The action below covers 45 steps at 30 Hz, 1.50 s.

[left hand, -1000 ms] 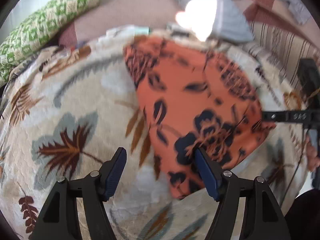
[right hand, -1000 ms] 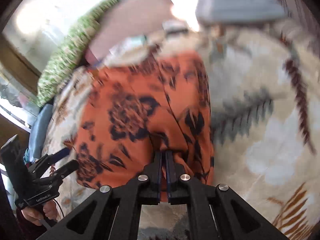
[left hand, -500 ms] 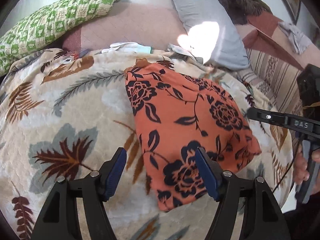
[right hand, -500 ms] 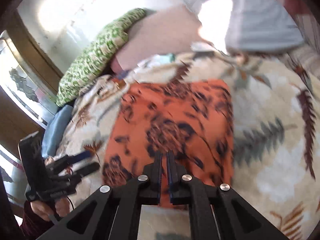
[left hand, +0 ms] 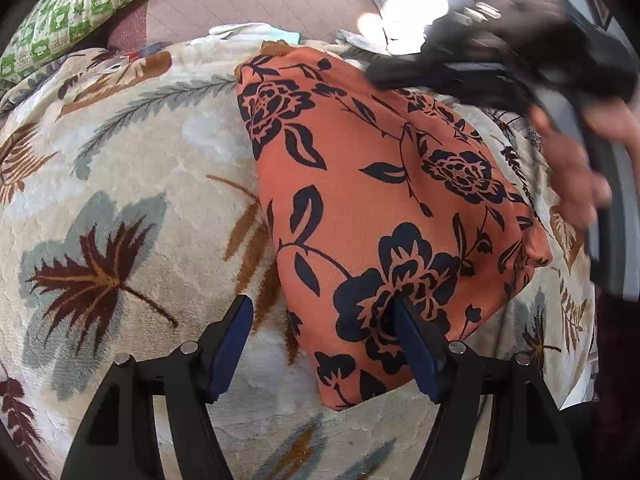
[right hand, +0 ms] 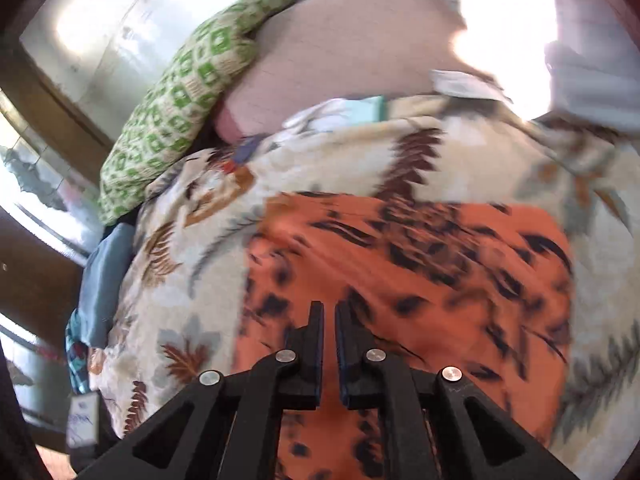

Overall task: Fold small clothes
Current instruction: 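Press the folded bundle flat with the right gripper while the left gripper hovers open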

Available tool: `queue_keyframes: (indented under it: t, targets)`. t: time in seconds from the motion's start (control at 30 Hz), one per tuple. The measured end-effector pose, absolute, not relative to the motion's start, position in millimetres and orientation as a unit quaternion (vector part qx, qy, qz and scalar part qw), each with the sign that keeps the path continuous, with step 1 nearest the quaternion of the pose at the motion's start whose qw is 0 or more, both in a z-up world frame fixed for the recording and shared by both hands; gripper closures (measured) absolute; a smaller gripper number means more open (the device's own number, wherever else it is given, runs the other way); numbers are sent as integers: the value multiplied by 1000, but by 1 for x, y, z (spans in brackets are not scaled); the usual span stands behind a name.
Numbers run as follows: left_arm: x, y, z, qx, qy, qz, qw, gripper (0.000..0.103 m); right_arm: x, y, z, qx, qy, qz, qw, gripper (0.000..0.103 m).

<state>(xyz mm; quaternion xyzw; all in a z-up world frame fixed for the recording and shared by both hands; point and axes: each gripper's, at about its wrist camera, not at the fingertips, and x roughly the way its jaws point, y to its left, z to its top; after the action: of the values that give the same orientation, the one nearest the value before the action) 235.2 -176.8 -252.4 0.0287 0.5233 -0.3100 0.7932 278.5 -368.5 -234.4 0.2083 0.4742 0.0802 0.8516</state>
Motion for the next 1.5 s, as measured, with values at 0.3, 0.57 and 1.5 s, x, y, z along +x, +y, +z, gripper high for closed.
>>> queue_keyframes:
  t: [0.3,0.57,1.5]
  targets:
    - [239,-168,-251,25,522,-324,789,30,392,-353,-288,221,540,76,809,98]
    - [234,-157,-220,18,474,-323,819,30,314,-388,-237,243,462,58,851,98]
    - [228,-192,-250,88,522,-323,784,29,172,-406,-251,265,487,91,827,96]
